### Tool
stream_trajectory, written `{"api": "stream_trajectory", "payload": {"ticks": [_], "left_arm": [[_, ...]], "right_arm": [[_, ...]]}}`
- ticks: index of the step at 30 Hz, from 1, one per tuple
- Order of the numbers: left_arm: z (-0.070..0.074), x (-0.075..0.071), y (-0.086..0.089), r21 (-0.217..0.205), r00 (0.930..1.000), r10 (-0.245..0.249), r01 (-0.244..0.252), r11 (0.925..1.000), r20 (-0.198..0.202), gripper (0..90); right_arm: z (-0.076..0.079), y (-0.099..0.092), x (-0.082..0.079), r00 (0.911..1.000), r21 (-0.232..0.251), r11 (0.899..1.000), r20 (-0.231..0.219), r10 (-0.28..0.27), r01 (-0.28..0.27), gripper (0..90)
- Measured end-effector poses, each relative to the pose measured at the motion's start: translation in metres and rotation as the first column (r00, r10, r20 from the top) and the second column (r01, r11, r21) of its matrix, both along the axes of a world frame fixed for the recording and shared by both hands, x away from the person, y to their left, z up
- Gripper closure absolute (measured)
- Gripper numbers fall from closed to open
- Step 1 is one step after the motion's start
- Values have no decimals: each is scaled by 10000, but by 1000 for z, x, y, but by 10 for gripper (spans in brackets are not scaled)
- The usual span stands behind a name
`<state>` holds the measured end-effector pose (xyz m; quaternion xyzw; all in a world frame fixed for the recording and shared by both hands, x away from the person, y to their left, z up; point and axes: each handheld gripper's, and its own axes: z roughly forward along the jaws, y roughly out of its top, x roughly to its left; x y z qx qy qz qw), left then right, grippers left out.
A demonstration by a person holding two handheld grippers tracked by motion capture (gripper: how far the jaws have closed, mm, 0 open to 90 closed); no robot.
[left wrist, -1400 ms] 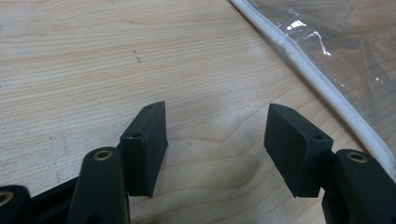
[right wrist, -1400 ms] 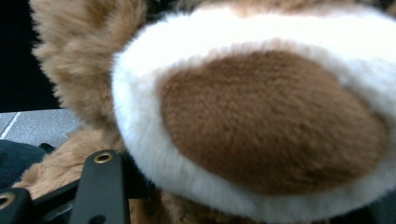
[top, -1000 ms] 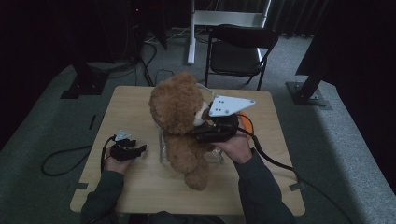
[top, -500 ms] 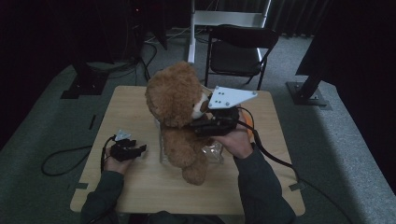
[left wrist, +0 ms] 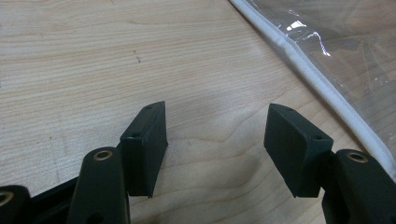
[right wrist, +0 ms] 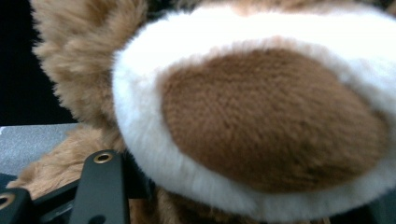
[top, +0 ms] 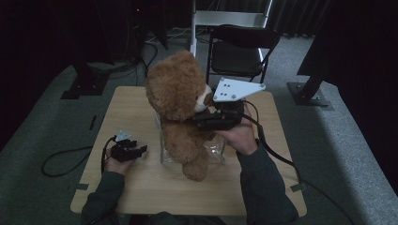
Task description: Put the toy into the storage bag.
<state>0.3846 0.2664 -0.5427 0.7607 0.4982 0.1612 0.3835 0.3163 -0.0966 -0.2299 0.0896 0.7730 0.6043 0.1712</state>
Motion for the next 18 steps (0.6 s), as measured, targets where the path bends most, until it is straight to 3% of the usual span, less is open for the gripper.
{"api": "stream_trajectory", "payload": {"ticks": [7,18], "left_arm": [[0,0,0,-6,10000,6,-6,10000,0,399],[0,0,0,23,10000,-6,6,10000,8,399]], "right_arm": [[10,1,-1,9987,-88,9995,411,-286,290,376],[14,-2,12,9974,66,9980,349,-623,621,376]]}}
